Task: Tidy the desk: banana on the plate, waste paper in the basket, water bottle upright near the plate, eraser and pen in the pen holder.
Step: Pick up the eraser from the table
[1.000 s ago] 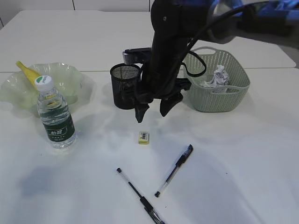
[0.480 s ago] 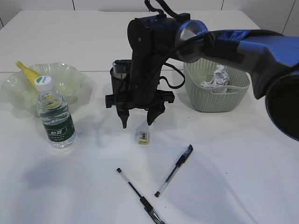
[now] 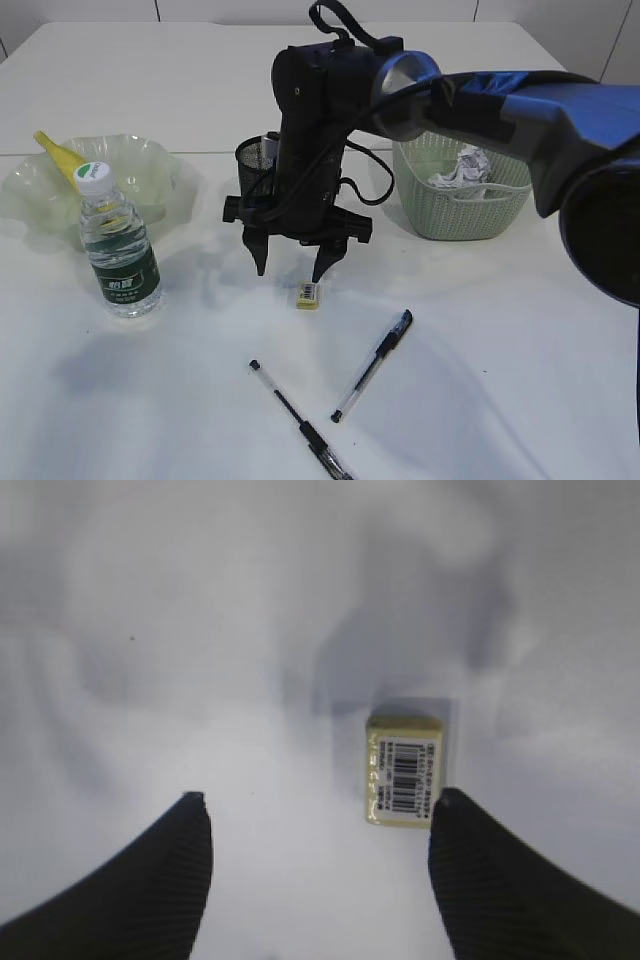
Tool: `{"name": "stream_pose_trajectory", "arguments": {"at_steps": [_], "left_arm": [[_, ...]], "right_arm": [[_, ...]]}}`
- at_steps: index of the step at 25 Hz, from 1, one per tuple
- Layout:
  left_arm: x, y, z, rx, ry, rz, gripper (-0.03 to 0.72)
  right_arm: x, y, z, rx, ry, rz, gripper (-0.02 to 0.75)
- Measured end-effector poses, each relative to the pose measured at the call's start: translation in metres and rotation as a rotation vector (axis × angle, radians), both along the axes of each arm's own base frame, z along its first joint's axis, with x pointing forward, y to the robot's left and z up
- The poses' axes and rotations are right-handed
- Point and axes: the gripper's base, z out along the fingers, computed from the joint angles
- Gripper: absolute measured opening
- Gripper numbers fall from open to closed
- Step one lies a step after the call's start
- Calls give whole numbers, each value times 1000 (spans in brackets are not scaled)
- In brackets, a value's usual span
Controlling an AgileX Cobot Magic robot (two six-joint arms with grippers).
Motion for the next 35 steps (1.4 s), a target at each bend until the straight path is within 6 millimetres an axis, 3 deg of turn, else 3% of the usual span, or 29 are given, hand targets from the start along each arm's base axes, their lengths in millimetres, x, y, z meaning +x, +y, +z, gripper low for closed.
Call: {"name": "stream_pose_trajectory", "arguments": {"at_steps": [8,35], "left_arm": [[0,0,0,-2,0,0,476],[2,0,1,-4,-24,-1,455]], "right_arm": [[2,-1,-17,-36,20,-5,501],[5,-5,-34,-91,24,32,493]]}}
